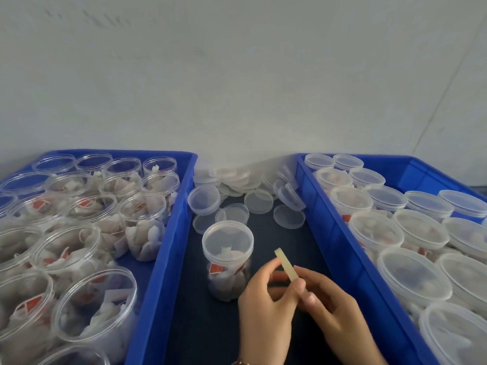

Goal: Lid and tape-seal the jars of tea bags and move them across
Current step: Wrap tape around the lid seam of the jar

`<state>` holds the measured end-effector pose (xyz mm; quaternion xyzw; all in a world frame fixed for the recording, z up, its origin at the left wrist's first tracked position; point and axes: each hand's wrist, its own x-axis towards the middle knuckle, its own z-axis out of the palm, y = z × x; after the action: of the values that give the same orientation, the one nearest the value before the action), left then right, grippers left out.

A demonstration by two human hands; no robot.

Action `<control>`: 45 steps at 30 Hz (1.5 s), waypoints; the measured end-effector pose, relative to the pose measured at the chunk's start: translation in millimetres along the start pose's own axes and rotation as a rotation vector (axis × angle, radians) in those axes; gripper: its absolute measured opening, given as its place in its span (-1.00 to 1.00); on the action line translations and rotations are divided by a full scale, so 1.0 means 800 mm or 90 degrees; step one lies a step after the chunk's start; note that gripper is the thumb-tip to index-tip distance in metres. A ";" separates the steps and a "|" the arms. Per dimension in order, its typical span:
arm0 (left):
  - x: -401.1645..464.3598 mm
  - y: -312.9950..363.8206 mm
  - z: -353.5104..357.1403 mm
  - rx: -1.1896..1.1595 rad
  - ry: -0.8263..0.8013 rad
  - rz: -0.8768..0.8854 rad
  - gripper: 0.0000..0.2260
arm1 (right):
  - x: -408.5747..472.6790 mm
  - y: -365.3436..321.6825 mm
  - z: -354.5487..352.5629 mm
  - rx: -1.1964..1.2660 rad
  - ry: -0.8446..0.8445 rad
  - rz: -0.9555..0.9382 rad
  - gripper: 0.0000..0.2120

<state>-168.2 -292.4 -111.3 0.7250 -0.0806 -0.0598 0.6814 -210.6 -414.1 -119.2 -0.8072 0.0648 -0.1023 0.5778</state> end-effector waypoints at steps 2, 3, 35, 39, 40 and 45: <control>0.004 0.000 -0.003 0.009 0.009 -0.003 -0.72 | -0.001 0.001 0.000 -0.037 -0.048 -0.001 -0.49; 0.005 0.001 -0.005 -0.006 -0.003 -0.016 -0.75 | -0.002 0.003 0.001 -0.060 -0.050 -0.006 -0.42; 0.013 0.020 -0.011 -0.078 0.053 -0.110 -0.91 | 0.005 -0.013 0.021 -0.299 0.110 -0.223 -0.46; 0.017 0.013 -0.007 0.008 0.070 -0.091 -0.90 | 0.017 -0.013 0.016 -0.288 0.128 -0.256 -0.44; 0.016 0.012 -0.007 0.016 0.064 -0.103 -0.91 | 0.015 -0.017 0.017 -0.339 0.083 -0.240 -0.33; 0.019 0.023 -0.014 -0.019 -0.011 -0.179 -0.87 | 0.011 -0.005 0.014 -0.364 0.067 -0.257 -0.52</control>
<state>-151.8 -285.7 -91.7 0.7183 0.0168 -0.1624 0.6763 -199.8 -404.5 -117.9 -0.9264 -0.0402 -0.2336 0.2925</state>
